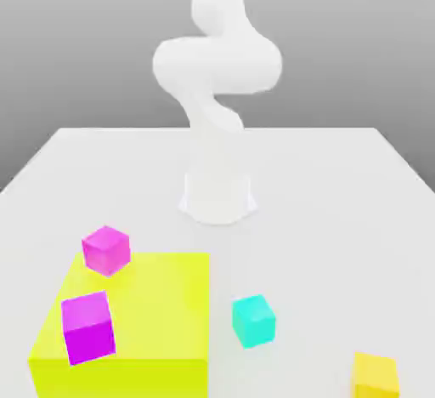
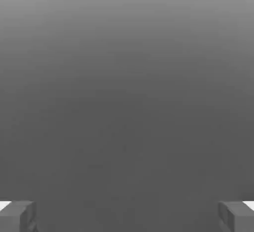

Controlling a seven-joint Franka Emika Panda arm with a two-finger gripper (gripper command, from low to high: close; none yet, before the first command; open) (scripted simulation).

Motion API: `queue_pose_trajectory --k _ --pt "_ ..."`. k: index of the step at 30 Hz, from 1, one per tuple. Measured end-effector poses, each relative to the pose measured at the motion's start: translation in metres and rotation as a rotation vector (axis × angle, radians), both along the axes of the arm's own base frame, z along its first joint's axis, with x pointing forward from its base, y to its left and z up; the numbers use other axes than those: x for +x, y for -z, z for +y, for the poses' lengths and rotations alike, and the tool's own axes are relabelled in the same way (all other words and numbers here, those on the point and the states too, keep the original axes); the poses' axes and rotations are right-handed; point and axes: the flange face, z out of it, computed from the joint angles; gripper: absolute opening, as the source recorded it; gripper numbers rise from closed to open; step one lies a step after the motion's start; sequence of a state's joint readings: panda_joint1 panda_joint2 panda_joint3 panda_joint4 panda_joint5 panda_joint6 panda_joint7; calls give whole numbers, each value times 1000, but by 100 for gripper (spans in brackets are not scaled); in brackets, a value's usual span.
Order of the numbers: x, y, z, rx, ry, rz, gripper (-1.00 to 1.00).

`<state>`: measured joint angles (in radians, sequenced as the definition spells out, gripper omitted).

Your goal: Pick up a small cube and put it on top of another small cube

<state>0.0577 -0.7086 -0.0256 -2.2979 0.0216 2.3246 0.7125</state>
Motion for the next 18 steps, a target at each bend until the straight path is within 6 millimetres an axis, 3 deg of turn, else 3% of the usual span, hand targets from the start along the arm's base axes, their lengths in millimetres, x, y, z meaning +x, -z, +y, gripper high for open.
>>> queue_pose_trajectory --k 4,9,14,18 --pt "49 54 22 -44 -167 98 0" --pt "95 129 58 -106 -365 208 0" --pt "124 211 98 -178 -560 310 0" --pt "134 280 134 -247 -722 387 0"
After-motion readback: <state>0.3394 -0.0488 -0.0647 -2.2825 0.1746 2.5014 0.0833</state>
